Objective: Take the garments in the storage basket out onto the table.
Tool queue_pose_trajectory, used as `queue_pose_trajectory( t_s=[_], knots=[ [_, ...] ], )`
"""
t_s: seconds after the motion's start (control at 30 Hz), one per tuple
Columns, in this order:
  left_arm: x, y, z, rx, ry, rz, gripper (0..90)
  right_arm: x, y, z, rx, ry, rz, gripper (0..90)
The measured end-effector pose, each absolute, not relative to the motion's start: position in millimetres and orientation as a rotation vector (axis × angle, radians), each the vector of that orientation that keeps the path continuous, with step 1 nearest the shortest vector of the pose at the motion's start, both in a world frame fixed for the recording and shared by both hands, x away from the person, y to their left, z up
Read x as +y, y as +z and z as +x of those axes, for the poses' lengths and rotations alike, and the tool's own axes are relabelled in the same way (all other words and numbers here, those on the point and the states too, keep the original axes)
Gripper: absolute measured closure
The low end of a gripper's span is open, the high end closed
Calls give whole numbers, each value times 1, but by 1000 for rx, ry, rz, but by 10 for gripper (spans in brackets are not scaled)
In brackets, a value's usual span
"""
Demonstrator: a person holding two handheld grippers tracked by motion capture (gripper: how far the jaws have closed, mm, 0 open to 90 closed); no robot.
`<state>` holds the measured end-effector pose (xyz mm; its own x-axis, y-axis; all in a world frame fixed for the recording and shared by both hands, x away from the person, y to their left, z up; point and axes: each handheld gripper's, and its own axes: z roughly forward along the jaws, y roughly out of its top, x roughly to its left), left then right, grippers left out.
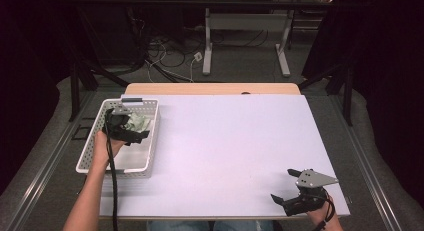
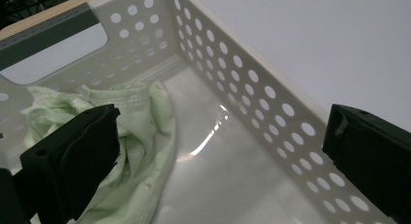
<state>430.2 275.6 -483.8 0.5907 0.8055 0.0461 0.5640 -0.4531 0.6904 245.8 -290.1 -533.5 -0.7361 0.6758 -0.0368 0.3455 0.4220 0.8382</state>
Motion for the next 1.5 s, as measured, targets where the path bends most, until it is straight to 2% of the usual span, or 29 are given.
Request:
queue_pose_trajectory(
  t_s=[0.4, 0.8, 1.1, 1.5],
  knots=[
    [299, -492, 444, 1173, 498, 2169, 0, -290, -535, 247, 2326, 1230, 862, 0],
    [301, -499, 455, 1220, 566, 2206, 0, -288, -534, 247, 2333, 1233, 871, 0],
    [302, -503, 464, 1292, 544, 2201, 0, -288, -534, 246, 2335, 1235, 870, 0],
    [302, -527, 478, 1406, 432, 2352, 0, -288, -536, 247, 2348, 1233, 860, 0]
  ],
)
